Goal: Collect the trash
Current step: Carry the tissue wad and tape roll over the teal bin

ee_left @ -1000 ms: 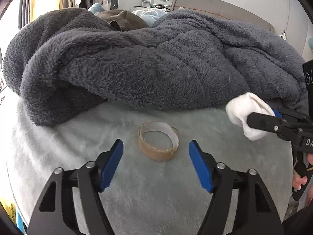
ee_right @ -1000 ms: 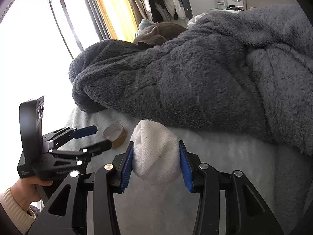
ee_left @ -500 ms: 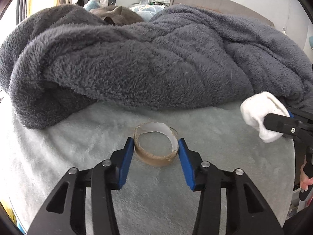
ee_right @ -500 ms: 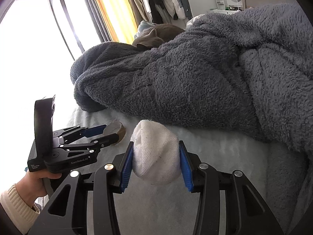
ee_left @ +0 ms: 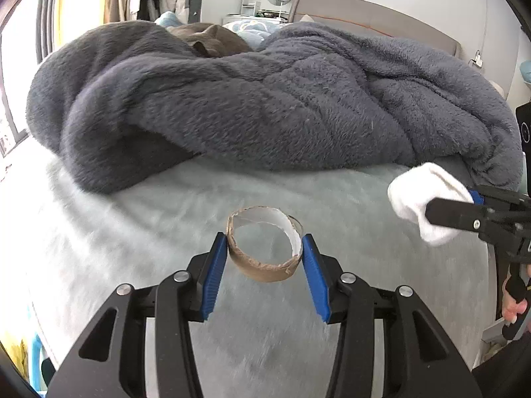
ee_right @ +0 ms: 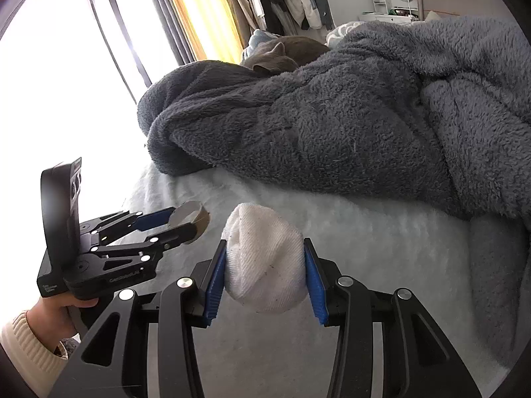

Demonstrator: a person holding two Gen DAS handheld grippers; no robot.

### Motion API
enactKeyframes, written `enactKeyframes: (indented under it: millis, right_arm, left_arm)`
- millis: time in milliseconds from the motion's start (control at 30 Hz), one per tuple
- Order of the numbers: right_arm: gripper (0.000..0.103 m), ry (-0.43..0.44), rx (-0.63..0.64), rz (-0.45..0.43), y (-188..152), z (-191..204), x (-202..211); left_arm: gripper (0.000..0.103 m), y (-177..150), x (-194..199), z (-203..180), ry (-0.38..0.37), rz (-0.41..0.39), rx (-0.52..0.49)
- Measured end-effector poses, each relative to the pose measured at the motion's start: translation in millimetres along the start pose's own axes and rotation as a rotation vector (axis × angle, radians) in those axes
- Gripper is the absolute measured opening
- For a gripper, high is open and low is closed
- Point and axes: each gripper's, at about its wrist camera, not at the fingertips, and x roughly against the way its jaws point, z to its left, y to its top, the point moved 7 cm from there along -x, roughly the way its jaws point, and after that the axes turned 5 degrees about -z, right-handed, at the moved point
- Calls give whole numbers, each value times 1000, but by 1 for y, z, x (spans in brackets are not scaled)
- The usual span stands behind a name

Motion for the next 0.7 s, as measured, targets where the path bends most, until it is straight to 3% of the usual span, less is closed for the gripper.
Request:
enactKeyframes:
  millis: [233, 500, 700]
  right_arm:
    - [44, 29, -61, 5, -12, 20, 5]
    - [44, 40, -28, 10, -16, 59, 12]
    - [44, 58, 3, 13, -22, 98, 17]
  left_arm:
    - [49, -16, 29, 21, 74, -28, 7]
    - [49, -45, 72, 48, 133, -35, 74]
    - [49, -64, 105, 88, 205, -56, 146]
